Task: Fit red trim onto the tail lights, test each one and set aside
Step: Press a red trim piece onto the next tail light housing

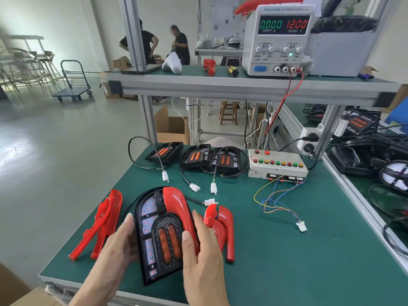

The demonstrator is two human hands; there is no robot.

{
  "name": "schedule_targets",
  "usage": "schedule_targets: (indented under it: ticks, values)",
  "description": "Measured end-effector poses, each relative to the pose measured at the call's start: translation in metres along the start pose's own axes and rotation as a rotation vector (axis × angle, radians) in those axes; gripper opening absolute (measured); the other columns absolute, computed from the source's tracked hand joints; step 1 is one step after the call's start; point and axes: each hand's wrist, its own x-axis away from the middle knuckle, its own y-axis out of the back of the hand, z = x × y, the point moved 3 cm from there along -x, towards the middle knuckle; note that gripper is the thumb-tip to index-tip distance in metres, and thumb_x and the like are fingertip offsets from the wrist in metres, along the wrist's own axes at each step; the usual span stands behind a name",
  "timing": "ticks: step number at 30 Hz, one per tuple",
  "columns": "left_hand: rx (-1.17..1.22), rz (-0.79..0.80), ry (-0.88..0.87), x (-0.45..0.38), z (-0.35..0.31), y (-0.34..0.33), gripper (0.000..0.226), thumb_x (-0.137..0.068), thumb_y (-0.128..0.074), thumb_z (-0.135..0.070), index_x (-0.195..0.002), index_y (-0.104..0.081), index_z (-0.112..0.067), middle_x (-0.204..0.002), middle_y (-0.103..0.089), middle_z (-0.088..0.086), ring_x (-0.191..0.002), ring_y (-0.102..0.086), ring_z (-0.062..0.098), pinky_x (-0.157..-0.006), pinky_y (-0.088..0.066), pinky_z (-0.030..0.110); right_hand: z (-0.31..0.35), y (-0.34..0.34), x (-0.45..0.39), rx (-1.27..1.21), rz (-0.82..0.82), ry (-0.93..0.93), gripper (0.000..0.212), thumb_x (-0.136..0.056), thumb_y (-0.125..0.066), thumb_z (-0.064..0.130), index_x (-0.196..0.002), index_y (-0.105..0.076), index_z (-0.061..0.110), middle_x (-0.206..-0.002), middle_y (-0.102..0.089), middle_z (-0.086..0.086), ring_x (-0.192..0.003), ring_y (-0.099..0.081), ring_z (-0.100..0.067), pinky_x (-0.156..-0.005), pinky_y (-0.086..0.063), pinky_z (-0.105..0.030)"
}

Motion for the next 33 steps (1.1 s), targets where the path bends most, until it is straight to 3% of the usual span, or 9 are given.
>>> schedule_targets:
  ticks: [4,6,9,12,14,16,20,27,33]
  values:
    - [-0.146,-0.024,-0.115,-0.017,-0.031,-0.006,0.061,-0.085,-0.047,-0.06,-0.122,-0.064,-0.014,-0.112,-0.074,0.017,-0.103,-0.069,0.035,-0.095,-0.052,0.053,-0.007,0.016,-0.008,0.001,0.067,-0.006,0.043,-0.103,-0.053,0.038,-0.144,-0.043,0.046,-0.127,-0.048,0.031,-0.121,-0.042,0.019,-0.103,-0.031,-0.003]
    - [-0.238,0.011,-0.184,-0.028,-0.048,-0.011,0.051,-0.085,-0.05,-0.059,-0.118,-0.066,-0.024,-0.113,-0.074,0.003,-0.108,-0.069,0.024,-0.091,-0.053,0.04,-0.01,0.026,-0.013,-0.004,0.104,-0.006,0.043,-0.102,-0.055,0.038,-0.144,-0.046,0.047,-0.128,-0.051,0.033,-0.122,-0.046,0.015,-0.108,-0.035,-0.011]
    - [-0.454,0.185,-0.195,-0.046,-0.07,-0.025,0.045,-0.091,-0.056,-0.066,-0.109,-0.073,-0.028,-0.108,-0.075,-0.008,-0.105,-0.069,0.012,-0.087,-0.049,0.03,-0.014,0.042,-0.021,0.001,0.17,0.038,0.04,-0.101,-0.058,0.038,-0.136,-0.049,0.054,-0.121,-0.054,0.043,-0.119,-0.049,0.018,-0.098,-0.034,-0.003]
    - [-0.68,0.439,-0.14,-0.057,-0.082,-0.046,0.061,-0.085,-0.053,-0.075,-0.086,-0.066,-0.016,-0.086,-0.065,-0.008,-0.081,-0.06,0.014,-0.084,-0.043,0.034,-0.019,0.058,-0.029,-0.018,0.242,0.051,0.039,-0.101,-0.06,0.037,-0.137,-0.054,0.052,-0.128,-0.057,0.037,-0.122,-0.053,0.012,-0.101,-0.037,-0.006]
    - [-0.663,0.571,-0.06,-0.06,-0.079,-0.061,0.054,-0.088,-0.055,-0.071,-0.072,-0.056,-0.019,-0.078,-0.054,-0.004,-0.075,-0.051,0.013,-0.08,-0.04,0.035,-0.022,0.067,-0.033,-0.024,0.272,0.063,0.041,-0.101,-0.061,0.036,-0.139,-0.054,0.049,-0.134,-0.056,0.035,-0.13,-0.05,0.009,-0.109,-0.037,-0.013]
    - [-0.583,0.635,0.03,-0.06,-0.073,-0.074,0.045,-0.09,-0.06,-0.063,-0.071,-0.064,-0.023,-0.078,-0.061,-0.001,-0.075,-0.058,0.014,-0.08,-0.047,0.032,-0.024,0.074,-0.036,-0.019,0.294,0.065,0.041,-0.1,-0.06,0.038,-0.139,-0.053,0.05,-0.134,-0.055,0.037,-0.133,-0.048,0.009,-0.114,-0.038,-0.02]
    - [-0.468,0.599,0.161,-0.059,-0.058,-0.09,0.038,-0.089,-0.066,-0.053,-0.07,-0.073,-0.021,-0.075,-0.069,0.001,-0.068,-0.066,0.016,-0.069,-0.055,0.026,-0.026,0.083,-0.038,0.065,0.269,0.128,0.041,-0.101,-0.058,0.037,-0.142,-0.054,0.044,-0.139,-0.056,0.026,-0.138,-0.045,0.001,-0.116,-0.039,-0.032]
    - [-0.34,0.437,0.438,-0.058,-0.037,-0.095,0.044,-0.084,-0.068,-0.057,-0.076,-0.081,-0.016,-0.088,-0.077,0.011,-0.073,-0.073,0.023,-0.068,-0.059,0.029,-0.026,0.086,-0.038,0.248,0.162,0.343,0.037,-0.102,-0.054,0.031,-0.139,-0.062,0.032,-0.133,-0.058,0.024,-0.129,-0.055,-0.003,-0.104,-0.046,-0.023]
    - [-0.326,0.384,0.48,-0.061,-0.031,-0.095,0.049,-0.081,-0.071,-0.06,-0.083,-0.082,-0.012,-0.094,-0.077,0.016,-0.076,-0.073,0.026,-0.072,-0.06,0.033,-0.034,0.085,-0.041,0.176,0.139,0.35,0.036,-0.105,-0.05,0.03,-0.138,-0.063,0.026,-0.131,-0.061,0.022,-0.125,-0.059,-0.005,-0.103,-0.046,-0.022]
